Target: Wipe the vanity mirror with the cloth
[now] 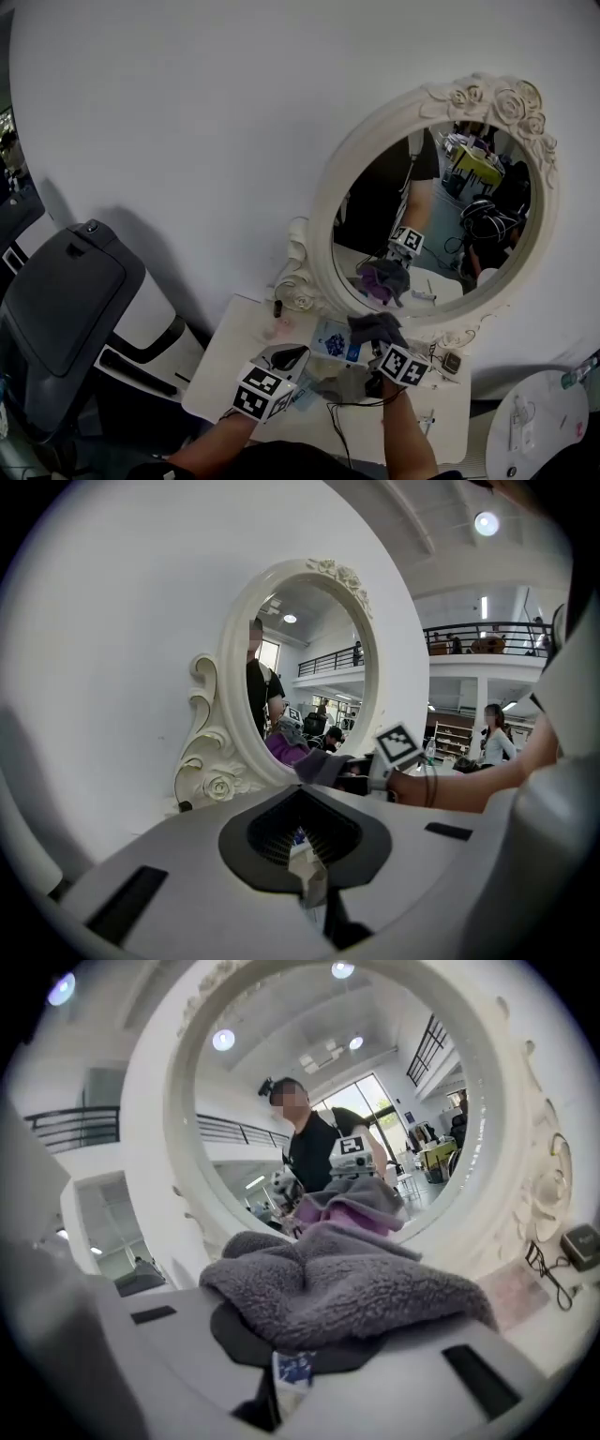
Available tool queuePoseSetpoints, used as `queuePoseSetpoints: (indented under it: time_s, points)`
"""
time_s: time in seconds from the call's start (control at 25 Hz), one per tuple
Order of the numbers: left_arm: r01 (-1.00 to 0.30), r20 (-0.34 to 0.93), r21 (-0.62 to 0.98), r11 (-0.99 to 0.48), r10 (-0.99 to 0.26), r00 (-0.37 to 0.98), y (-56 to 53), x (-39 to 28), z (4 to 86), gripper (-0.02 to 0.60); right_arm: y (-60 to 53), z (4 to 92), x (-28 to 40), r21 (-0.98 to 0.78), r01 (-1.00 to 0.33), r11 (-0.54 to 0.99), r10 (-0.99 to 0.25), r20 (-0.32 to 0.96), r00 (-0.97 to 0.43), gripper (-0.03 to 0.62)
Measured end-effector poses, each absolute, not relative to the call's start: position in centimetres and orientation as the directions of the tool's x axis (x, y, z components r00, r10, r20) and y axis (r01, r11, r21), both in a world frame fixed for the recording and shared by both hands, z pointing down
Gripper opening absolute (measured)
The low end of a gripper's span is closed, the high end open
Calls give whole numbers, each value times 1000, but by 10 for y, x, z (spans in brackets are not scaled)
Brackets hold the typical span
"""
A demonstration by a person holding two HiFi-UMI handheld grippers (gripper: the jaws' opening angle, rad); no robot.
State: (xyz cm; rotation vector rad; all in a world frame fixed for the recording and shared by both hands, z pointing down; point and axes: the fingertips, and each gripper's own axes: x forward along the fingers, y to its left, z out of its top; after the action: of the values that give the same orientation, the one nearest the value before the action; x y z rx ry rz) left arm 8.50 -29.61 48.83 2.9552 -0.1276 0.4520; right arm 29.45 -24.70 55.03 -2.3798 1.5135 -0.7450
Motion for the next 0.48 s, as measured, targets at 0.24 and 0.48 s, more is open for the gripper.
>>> queuePoseSetpoints:
  time_s: [0.24,0.48]
  points:
    - [-126,301,155,-980,-75,951,-297,101,489,0,-175,544,250,-393,-797,-459,-888,228,399,31]
    - [-39,300,166,-985,12,954,-261,142,492,0,-137,527,249,-202,-821,-535,-840,234,490,32]
